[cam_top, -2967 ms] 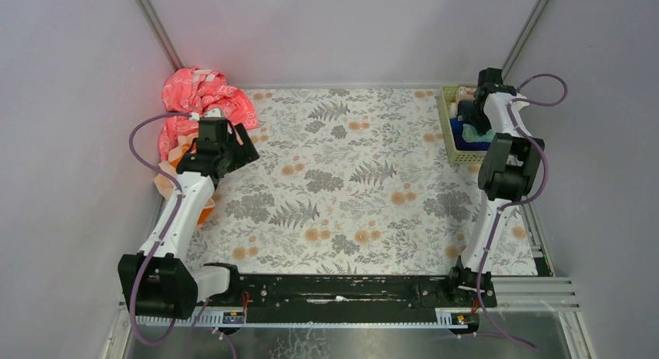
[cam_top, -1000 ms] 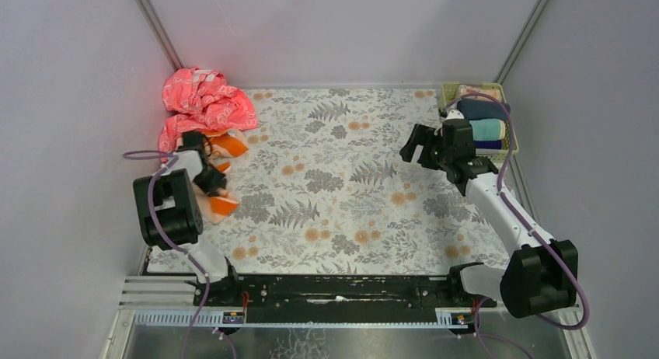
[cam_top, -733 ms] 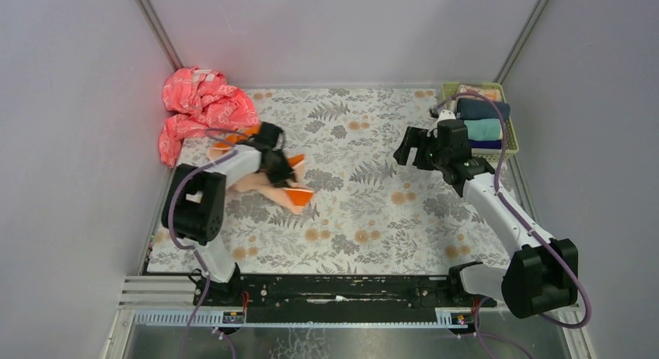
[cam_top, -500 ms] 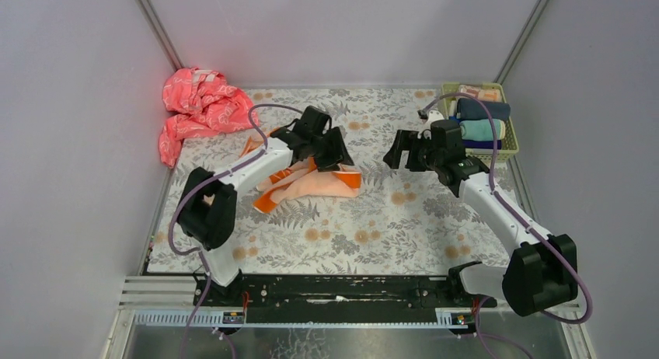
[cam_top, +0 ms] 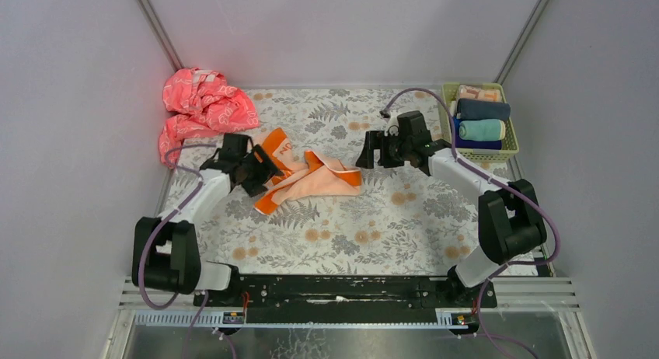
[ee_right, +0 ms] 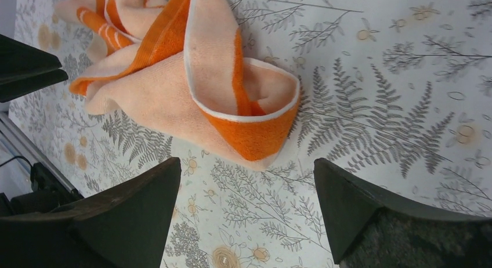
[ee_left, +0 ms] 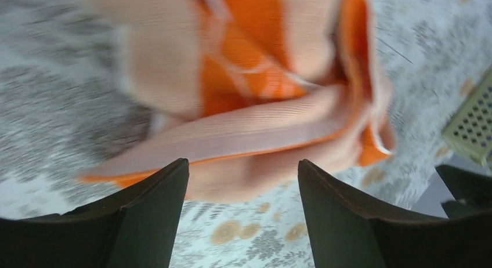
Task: Roll the towels
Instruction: Move the towel to the center of the board, then flatten out the towel at the center of the board.
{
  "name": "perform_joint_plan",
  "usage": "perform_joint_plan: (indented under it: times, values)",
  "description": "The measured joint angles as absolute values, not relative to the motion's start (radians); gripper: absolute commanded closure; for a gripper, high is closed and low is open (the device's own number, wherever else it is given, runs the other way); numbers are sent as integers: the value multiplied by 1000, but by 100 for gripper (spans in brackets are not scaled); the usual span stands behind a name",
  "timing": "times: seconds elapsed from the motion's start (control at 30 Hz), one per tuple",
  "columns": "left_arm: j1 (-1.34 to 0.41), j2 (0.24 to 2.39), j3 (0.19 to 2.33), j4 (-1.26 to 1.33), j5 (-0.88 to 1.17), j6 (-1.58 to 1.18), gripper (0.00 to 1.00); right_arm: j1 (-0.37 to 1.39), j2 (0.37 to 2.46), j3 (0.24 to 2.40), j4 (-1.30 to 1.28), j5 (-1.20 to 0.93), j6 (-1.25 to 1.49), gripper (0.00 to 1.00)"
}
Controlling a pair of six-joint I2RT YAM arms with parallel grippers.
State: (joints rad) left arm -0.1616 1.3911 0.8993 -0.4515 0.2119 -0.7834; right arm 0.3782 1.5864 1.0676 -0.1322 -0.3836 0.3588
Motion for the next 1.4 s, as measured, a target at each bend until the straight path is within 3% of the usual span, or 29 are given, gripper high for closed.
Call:
perform_joint_plan:
  times: [0.13, 0.3, 0.53, 0.67, 0.9, 1.07, 1.23, 1.4]
  values:
    - [-39, 1299, 757, -466, 202, -788, 26, 424, 1624, 1081, -123, -385, 341, 9]
    - [10, 1272, 727, -472, 189, -783, 25, 457, 1643, 1090, -124, -385, 322, 9]
    - [-20, 1467, 736, -428, 231, -751, 43, 469, 1642, 1093, -122, -382, 309, 10]
    - [-151, 1505, 748, -363, 287, -788, 53, 471, 1617, 1085, -123, -351, 303, 11]
    - [-501, 1662, 941, -217, 361, -921, 48, 472, 1496, 1023, -127, -213, 305, 11]
    - [-640, 1746, 1091, -100, 387, -950, 38, 472, 1394, 963, -131, -74, 322, 11]
    - [-616, 1609, 976, -49, 374, -971, 35, 472, 1362, 944, -136, -46, 326, 11]
    - [-453, 1427, 802, -73, 337, -963, 32, 476, 1362, 895, -125, -97, 330, 11]
